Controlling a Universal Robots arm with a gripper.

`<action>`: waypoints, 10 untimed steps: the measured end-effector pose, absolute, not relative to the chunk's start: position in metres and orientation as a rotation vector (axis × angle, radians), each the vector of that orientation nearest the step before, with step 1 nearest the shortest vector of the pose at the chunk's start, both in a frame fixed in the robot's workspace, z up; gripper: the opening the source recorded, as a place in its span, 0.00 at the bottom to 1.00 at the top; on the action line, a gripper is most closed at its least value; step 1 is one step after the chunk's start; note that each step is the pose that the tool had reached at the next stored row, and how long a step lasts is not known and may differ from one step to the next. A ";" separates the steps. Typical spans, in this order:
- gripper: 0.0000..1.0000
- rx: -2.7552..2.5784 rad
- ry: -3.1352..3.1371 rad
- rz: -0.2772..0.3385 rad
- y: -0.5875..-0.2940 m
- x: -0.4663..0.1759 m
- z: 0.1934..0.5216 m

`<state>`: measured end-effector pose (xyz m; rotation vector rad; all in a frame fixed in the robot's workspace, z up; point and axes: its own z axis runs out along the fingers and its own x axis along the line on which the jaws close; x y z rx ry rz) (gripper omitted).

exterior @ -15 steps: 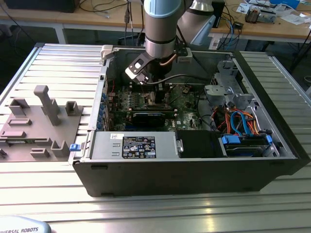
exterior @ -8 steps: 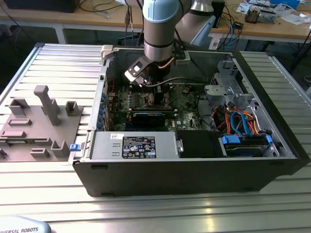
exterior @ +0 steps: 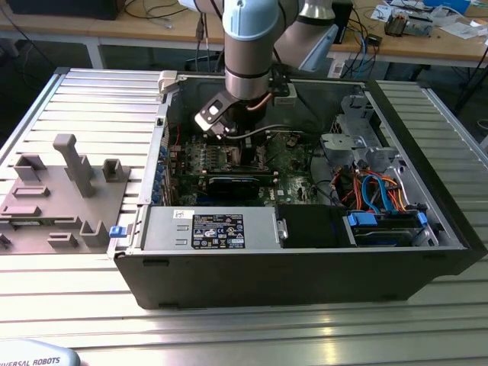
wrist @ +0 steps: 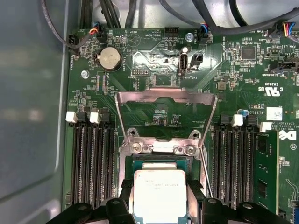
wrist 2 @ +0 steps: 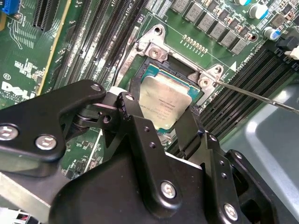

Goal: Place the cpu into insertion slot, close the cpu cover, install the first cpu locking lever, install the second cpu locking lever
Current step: 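Place the cpu into insertion slot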

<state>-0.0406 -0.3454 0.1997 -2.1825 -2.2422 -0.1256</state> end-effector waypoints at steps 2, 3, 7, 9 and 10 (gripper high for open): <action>0.54 -2.188 -2.237 -0.125 -0.346 -0.041 0.198; 0.54 -2.190 -2.236 -0.125 -0.346 -0.041 0.198; 0.54 -2.206 -2.220 -0.126 -0.346 -0.041 0.197; 0.54 -2.212 -2.216 -0.127 -0.346 -0.041 0.197; 0.54 -2.213 -2.216 -0.128 -0.346 -0.041 0.198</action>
